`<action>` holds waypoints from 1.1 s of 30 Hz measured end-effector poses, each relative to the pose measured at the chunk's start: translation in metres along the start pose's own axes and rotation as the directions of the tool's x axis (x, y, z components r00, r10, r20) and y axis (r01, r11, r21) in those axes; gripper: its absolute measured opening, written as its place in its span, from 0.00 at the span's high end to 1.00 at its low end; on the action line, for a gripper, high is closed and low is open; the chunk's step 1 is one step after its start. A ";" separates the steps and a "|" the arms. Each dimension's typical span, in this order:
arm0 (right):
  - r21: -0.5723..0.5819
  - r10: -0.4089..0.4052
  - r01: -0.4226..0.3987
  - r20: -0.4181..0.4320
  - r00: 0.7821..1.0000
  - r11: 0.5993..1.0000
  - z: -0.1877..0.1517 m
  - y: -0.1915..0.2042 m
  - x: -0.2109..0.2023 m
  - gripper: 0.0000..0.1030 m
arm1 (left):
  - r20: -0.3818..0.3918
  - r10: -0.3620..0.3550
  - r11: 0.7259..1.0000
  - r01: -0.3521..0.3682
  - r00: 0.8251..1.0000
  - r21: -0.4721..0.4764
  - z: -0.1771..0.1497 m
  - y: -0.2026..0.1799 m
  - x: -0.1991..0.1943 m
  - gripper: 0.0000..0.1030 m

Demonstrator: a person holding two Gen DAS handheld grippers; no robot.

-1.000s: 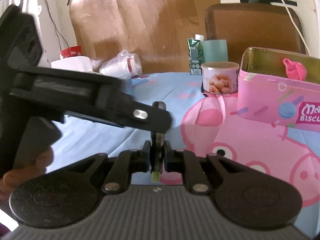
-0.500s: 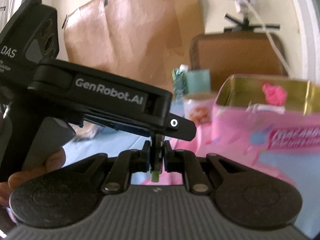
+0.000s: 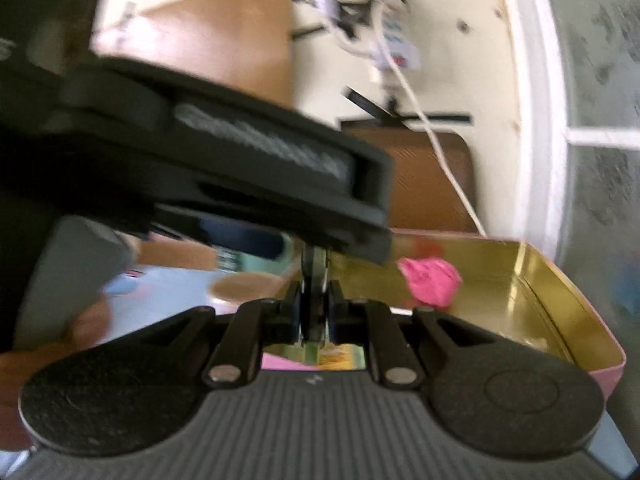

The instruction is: Organize soft objects

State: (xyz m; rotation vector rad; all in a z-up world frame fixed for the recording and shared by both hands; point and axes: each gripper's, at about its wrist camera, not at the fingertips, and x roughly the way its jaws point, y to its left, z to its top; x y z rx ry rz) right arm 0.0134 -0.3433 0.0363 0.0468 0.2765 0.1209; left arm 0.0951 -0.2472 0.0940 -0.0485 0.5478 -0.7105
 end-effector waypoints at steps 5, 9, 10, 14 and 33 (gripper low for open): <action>0.041 -0.093 0.097 -0.089 0.992 0.994 -0.005 -0.026 0.035 0.72 | -0.055 0.003 1.000 -0.003 0.999 -0.007 -0.004 -0.002 0.027 0.20; 0.087 -0.140 0.146 -0.075 0.987 0.985 -0.007 -0.035 0.034 0.55 | -0.082 -0.019 1.000 0.018 0.996 -0.015 -0.015 0.004 0.027 0.16; 0.097 -0.145 0.151 -0.067 0.987 0.984 -0.008 -0.036 0.031 0.55 | -0.079 -0.022 1.000 0.021 0.997 -0.020 -0.016 0.006 0.024 0.15; 0.131 -0.151 0.157 -0.058 0.987 0.979 -0.012 -0.033 0.021 0.55 | -0.050 -0.056 0.997 0.053 0.997 -0.059 -0.022 0.021 -0.002 0.14; -0.003 0.229 -0.230 -0.093 0.969 0.973 0.002 0.100 0.009 0.55 | 0.005 0.232 0.969 -0.231 0.973 -0.087 -0.167 0.154 -0.196 0.06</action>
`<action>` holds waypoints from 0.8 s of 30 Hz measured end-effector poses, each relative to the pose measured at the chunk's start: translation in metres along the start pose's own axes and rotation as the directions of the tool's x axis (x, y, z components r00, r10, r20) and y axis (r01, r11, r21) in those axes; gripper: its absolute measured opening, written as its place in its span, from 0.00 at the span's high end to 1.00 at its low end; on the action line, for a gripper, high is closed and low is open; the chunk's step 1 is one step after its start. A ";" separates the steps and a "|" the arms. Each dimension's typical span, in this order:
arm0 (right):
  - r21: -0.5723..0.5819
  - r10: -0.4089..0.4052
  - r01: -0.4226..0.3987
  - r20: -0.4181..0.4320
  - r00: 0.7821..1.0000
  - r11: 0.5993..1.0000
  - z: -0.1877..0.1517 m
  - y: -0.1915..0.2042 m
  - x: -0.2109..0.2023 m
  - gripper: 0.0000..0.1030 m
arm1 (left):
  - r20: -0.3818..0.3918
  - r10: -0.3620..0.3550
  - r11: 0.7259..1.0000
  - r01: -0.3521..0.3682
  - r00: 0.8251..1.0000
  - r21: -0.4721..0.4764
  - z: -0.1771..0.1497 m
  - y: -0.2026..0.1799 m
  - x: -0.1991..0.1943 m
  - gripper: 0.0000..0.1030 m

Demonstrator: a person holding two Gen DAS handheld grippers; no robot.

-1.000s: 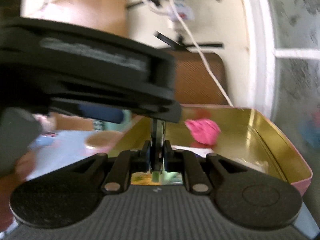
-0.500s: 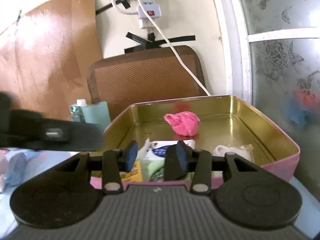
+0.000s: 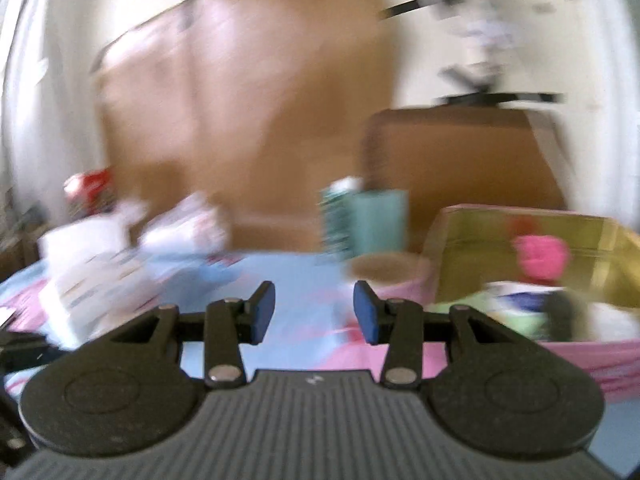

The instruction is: Organize soft objects

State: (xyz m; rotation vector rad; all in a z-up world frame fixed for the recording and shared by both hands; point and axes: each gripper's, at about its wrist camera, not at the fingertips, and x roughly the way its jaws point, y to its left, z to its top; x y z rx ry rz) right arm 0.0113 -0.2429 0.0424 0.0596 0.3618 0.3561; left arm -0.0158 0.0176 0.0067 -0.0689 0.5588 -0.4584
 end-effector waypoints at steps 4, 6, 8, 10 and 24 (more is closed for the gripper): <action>-0.041 0.121 -0.126 -0.111 0.986 0.991 0.002 0.037 0.041 0.54 | 0.009 0.072 0.994 -0.071 0.997 -0.080 -0.006 0.032 -0.003 0.06; -0.050 0.163 -0.173 -0.159 0.974 0.984 0.005 0.054 0.063 0.49 | 0.008 0.050 0.989 -0.049 0.999 -0.141 -0.007 0.045 -0.003 0.06; -0.062 0.169 -0.183 -0.185 0.968 0.981 0.009 0.069 0.083 0.34 | 0.023 0.032 0.985 -0.028 0.999 -0.172 -0.006 0.050 -0.003 0.06; -0.065 0.170 -0.187 -0.203 0.964 0.980 0.015 0.079 0.104 0.28 | 0.035 0.024 0.984 -0.018 0.999 -0.179 -0.008 0.052 -0.004 0.06; 0.038 0.138 -0.133 -0.365 0.921 0.990 0.001 0.087 0.171 0.43 | -0.001 0.024 0.984 -0.023 1.000 -0.176 -0.009 0.050 0.001 0.03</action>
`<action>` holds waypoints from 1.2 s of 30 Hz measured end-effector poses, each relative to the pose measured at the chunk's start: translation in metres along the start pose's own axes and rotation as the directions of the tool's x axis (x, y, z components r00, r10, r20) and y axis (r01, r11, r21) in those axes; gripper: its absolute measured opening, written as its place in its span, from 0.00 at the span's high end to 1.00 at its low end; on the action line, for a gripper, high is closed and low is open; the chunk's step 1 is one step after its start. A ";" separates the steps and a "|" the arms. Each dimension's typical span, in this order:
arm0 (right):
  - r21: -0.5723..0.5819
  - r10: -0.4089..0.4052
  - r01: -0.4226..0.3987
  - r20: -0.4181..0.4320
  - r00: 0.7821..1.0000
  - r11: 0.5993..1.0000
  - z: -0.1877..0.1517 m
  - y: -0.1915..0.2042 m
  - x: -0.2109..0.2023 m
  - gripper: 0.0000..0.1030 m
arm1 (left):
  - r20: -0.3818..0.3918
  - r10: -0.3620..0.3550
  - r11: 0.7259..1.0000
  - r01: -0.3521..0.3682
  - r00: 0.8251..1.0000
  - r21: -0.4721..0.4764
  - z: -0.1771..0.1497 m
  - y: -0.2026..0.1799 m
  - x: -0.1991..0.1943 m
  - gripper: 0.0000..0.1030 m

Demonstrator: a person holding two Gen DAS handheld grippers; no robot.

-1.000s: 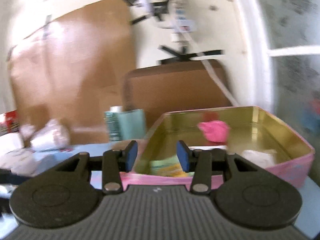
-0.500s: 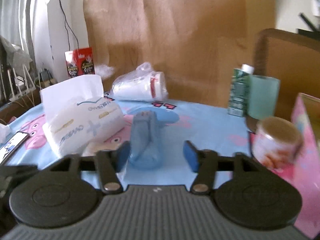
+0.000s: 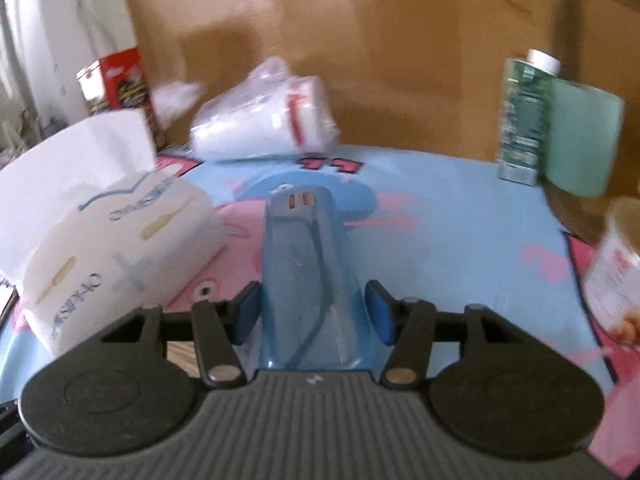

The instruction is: Organize soft objects

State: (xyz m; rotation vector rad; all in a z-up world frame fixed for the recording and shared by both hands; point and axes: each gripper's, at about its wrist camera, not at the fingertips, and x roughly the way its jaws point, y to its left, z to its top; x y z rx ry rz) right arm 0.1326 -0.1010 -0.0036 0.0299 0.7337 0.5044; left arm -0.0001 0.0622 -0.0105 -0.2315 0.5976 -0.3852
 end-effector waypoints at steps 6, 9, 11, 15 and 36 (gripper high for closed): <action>0.053 -0.044 0.042 0.036 0.998 0.998 -0.023 -0.028 -0.037 0.45 | -0.024 0.008 0.999 -0.009 1.000 -0.035 0.002 0.006 0.006 0.02; 0.088 -0.048 0.044 0.053 0.997 0.995 -0.042 -0.039 -0.059 0.45 | -0.031 0.023 0.999 -0.024 0.999 -0.033 0.001 0.005 0.007 0.00; 0.108 -0.046 0.039 0.067 0.997 0.993 -0.055 -0.045 -0.075 0.45 | -0.036 0.039 0.999 -0.039 0.999 -0.017 0.000 0.002 0.007 0.00; 0.092 -0.064 0.054 0.103 0.993 0.994 -0.085 -0.046 -0.107 0.45 | -0.050 0.076 0.997 -0.075 0.996 0.027 -0.001 -0.007 0.009 0.00; -0.117 0.031 -0.016 0.124 0.992 0.993 -0.141 -0.012 -0.146 0.38 | -0.099 0.071 0.994 -0.063 0.993 0.088 -0.003 -0.049 0.027 0.00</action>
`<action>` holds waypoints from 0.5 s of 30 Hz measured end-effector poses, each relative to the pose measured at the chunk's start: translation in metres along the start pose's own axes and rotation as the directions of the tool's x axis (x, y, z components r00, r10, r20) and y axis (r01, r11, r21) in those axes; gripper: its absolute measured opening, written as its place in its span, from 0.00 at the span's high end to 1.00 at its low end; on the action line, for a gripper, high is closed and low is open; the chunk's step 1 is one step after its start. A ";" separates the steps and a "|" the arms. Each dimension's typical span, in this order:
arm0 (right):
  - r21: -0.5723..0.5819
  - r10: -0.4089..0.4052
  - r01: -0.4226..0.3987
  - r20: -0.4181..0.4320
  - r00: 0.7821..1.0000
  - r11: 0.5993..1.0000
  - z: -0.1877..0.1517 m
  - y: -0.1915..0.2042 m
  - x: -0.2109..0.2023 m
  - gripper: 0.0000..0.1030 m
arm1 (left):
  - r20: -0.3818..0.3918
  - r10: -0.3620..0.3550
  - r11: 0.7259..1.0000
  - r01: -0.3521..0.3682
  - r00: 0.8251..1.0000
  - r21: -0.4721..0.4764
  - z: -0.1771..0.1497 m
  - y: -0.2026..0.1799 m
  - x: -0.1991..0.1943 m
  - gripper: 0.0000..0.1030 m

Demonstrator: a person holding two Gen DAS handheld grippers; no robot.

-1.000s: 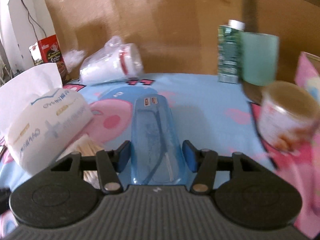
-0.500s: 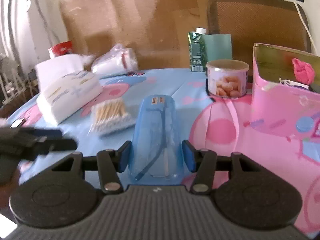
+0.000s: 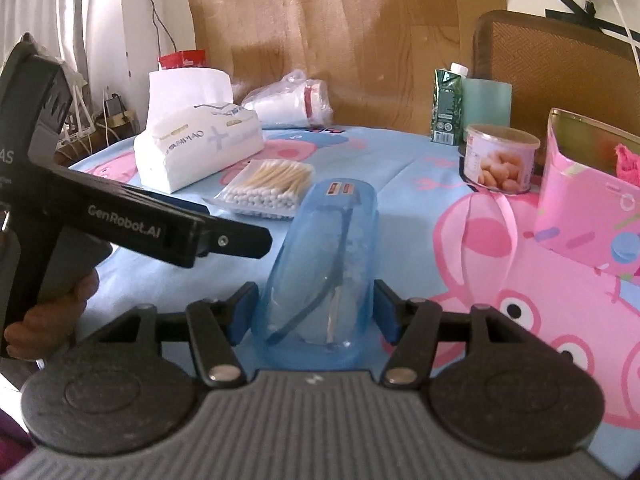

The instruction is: Organize soft objects

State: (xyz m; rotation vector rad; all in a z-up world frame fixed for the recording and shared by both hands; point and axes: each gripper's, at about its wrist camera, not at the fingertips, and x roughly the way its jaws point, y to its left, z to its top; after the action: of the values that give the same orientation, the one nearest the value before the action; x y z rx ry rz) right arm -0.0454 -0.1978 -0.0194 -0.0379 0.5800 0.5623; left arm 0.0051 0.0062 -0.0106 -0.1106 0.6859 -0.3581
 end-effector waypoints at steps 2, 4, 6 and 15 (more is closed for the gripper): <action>0.004 -0.006 0.006 0.004 1.000 1.000 -0.003 0.000 -0.003 0.38 | 0.002 -0.005 1.000 0.005 1.000 -0.014 0.000 0.000 0.000 0.00; 0.022 -0.021 0.021 0.012 1.000 1.000 -0.004 -0.001 -0.004 0.39 | 0.001 -0.011 1.000 0.011 1.000 -0.020 0.001 0.000 0.002 0.00; 0.052 -0.031 0.030 0.019 0.999 0.998 -0.004 -0.005 -0.006 0.39 | -0.001 -0.013 1.000 0.013 1.000 -0.017 0.002 -0.003 0.003 0.00; 0.084 -0.030 0.028 0.027 0.999 0.996 -0.005 -0.009 -0.009 0.37 | -0.010 0.004 1.000 -0.004 1.000 0.010 0.002 -0.016 0.009 0.00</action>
State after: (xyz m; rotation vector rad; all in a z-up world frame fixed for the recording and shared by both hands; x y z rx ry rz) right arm -0.0494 -0.2102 -0.0200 0.0406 0.5736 0.5089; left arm 0.0086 -0.0123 -0.0109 -0.0981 0.6944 -0.3587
